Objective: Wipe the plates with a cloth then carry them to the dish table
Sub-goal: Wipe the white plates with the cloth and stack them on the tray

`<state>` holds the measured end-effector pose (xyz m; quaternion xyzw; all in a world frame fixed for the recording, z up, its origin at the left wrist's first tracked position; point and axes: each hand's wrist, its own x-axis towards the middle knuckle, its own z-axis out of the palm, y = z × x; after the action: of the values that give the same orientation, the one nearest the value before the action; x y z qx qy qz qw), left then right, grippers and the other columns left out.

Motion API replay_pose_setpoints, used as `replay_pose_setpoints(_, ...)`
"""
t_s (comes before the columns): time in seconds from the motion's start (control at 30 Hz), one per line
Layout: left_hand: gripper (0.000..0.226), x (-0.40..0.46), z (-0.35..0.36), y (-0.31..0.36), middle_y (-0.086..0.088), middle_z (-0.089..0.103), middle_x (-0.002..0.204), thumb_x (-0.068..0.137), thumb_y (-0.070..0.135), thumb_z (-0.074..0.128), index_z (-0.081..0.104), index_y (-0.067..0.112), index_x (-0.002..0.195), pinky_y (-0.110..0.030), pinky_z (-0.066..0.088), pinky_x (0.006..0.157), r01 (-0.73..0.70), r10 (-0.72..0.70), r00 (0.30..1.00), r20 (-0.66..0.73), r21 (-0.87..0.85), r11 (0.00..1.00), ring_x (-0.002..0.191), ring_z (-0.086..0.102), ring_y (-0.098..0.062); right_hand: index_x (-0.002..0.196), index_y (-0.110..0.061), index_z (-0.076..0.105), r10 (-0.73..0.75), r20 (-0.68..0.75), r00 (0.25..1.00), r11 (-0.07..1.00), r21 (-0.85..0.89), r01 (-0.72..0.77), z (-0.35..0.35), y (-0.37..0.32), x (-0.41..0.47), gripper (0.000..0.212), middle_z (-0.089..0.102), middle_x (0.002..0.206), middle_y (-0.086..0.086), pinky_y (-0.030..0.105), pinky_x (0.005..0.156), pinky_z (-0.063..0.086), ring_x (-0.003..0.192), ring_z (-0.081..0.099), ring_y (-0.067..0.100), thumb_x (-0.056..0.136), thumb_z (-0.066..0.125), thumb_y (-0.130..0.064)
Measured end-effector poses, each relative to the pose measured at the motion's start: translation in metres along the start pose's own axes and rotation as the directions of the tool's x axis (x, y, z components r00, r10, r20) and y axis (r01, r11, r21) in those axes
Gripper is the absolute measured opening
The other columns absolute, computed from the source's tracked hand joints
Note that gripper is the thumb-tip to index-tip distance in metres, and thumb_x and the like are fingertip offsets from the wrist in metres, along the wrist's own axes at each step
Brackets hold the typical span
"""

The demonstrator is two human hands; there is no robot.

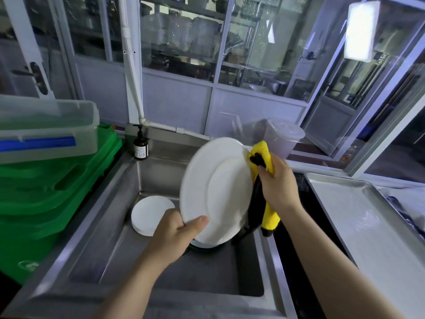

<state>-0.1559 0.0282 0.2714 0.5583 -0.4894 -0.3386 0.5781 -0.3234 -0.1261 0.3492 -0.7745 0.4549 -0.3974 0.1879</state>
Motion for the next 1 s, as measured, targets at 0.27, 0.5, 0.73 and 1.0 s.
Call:
replay_pose_setpoints(0.27, 0.064, 0.002, 0.01, -0.002, -0.022, 0.068, 0.075, 0.066, 0.059, 0.058, 0.067, -0.003, 0.078, -0.032, 0.042, 0.066, 0.007, -0.006, 1.0, -0.028, 0.033, 0.999, 0.071, 0.054, -0.014, 0.13, -0.018, 0.058, -0.398, 0.169, 0.902, 0.894, -0.148, 0.422, 0.019, -0.061, -0.048, 0.067, 0.053, 0.136, 0.004, 0.031, 0.094, 0.039, 0.109, 0.051, 0.036, 0.068, 0.048, 0.002)
replay_pose_setpoints(0.5, 0.065, 0.003, 0.002, -0.005, -0.022, 0.06, 0.069, 0.062, 0.057, 0.058, 0.061, -0.005, 0.081, -0.034, 0.037, 0.062, 0.073, -0.077, 0.992, -0.097, -0.041, 0.996, 0.068, 0.05, -0.017, 0.128, -0.024, 0.061, -0.491, 0.327, 0.808, 0.841, -0.066, 0.538, 0.035, -0.061, -0.076, 0.063, 0.053, 0.136, 0.001, 0.04, 0.088, 0.049, 0.1, 0.053, 0.036, 0.073, 0.05, 0.004)
replay_pose_setpoints(0.73, 0.055, 0.002, 0.003, -0.004, -0.01, 0.058, 0.076, 0.062, 0.055, 0.063, 0.064, 0.001, 0.075, -0.032, 0.042, 0.069, 0.053, -0.068, 0.993, -0.093, -0.157, 0.986, 0.074, 0.053, -0.018, 0.135, -0.023, 0.054, -0.289, 0.165, 0.943, 0.946, -0.098, 0.308, 0.028, -0.03, -0.034, 0.065, 0.049, 0.136, 0.005, 0.04, 0.095, 0.045, 0.118, 0.051, 0.033, 0.077, 0.052, 0.007)
replay_pose_setpoints(1.0, 0.031, 0.003, -0.008, -0.002, -0.002, 0.075, 0.081, 0.06, 0.048, 0.068, 0.075, 0.029, 0.084, -0.041, 0.056, 0.068, 0.037, -0.137, 0.955, -0.264, -0.351, 0.936, 0.079, 0.071, -0.019, 0.133, -0.022, 0.056, -0.279, 0.242, 0.929, 0.896, -0.283, 0.342, 0.023, -0.003, -0.066, 0.071, 0.056, 0.13, 0.003, 0.036, 0.084, 0.046, 0.099, 0.053, 0.035, 0.07, 0.057, 0.009)
